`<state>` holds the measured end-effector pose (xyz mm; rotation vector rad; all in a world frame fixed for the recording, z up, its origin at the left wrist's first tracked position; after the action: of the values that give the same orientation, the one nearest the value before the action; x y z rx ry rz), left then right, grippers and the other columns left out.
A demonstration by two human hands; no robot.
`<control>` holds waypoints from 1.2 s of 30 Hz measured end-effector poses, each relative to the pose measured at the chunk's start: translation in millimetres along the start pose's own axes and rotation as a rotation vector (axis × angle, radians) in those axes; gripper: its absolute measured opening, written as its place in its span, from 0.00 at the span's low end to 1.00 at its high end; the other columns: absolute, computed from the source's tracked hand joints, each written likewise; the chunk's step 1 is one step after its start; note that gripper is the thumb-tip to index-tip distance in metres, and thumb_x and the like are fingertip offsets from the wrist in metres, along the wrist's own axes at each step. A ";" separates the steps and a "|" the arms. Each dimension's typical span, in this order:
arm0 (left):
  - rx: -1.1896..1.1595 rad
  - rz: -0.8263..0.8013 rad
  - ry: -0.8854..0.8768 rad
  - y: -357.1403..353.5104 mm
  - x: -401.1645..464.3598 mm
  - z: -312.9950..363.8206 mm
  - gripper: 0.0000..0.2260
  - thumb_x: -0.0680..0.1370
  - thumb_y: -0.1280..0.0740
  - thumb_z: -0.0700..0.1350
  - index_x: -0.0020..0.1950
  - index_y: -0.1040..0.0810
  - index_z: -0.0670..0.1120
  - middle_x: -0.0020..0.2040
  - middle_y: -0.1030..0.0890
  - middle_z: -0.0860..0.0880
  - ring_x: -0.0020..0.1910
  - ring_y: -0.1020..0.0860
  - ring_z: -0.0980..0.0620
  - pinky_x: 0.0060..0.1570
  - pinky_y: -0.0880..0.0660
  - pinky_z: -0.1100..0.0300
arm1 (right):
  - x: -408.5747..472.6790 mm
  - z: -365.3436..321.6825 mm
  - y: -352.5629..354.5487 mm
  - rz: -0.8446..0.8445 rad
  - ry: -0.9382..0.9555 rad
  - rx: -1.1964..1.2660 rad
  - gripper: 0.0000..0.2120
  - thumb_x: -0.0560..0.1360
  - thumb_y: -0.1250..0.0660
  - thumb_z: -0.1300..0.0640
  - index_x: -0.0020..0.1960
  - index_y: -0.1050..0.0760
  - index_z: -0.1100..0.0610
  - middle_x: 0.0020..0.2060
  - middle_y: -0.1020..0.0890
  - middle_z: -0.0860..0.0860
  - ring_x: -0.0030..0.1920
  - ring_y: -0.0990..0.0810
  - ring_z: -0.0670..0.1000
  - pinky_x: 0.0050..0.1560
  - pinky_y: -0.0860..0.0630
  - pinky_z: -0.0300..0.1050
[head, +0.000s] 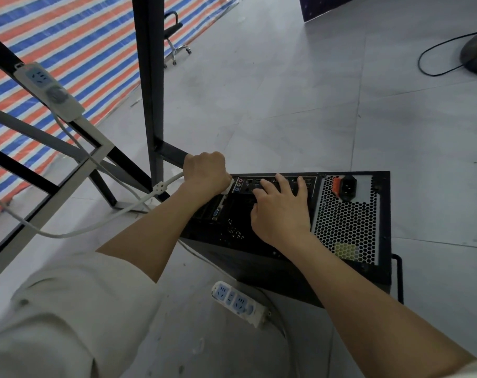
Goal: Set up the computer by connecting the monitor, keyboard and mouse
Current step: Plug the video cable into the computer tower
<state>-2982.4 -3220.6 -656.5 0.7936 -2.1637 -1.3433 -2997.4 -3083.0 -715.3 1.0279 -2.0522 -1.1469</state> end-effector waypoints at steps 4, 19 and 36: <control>-0.081 -0.112 0.059 -8.1 7.8 -5.5 0.04 0.73 0.35 0.43 0.45 0.24 0.44 0.45 0.20 0.44 0.42 0.25 0.45 0.44 0.34 0.56 | 2.2 0.9 0.8 0.009 -0.001 0.013 0.21 0.79 0.47 0.49 0.71 0.36 0.52 0.74 0.40 0.50 0.76 0.51 0.56 0.72 0.60 0.62; -0.301 -0.215 0.217 -18.9 9.0 -12.9 0.10 0.71 0.32 0.46 0.47 0.29 0.43 0.45 0.23 0.45 0.48 0.23 0.44 0.47 0.27 0.55 | 1.6 1.1 3.1 0.007 -0.015 0.042 0.21 0.79 0.46 0.50 0.70 0.34 0.53 0.74 0.39 0.50 0.76 0.51 0.55 0.73 0.60 0.59; -0.132 -0.229 0.089 -1.0 22.7 -14.4 0.10 0.78 0.37 0.49 0.44 0.29 0.43 0.44 0.24 0.45 0.44 0.26 0.45 0.41 0.32 0.57 | 1.4 1.0 6.6 0.038 -0.008 0.072 0.20 0.79 0.46 0.51 0.70 0.33 0.53 0.72 0.36 0.50 0.75 0.49 0.55 0.73 0.59 0.59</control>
<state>-2989.2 -3245.7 -649.5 1.0523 -1.9396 -1.5139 -3001.1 -3081.5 -709.8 1.0156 -2.1244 -1.0662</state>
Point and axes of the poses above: each hand's wrist, its own x-axis towards the middle knuckle, its own y-axis out of the back of the hand, z = x × y, the point moved 9 cm from there along x, towards the middle knuckle
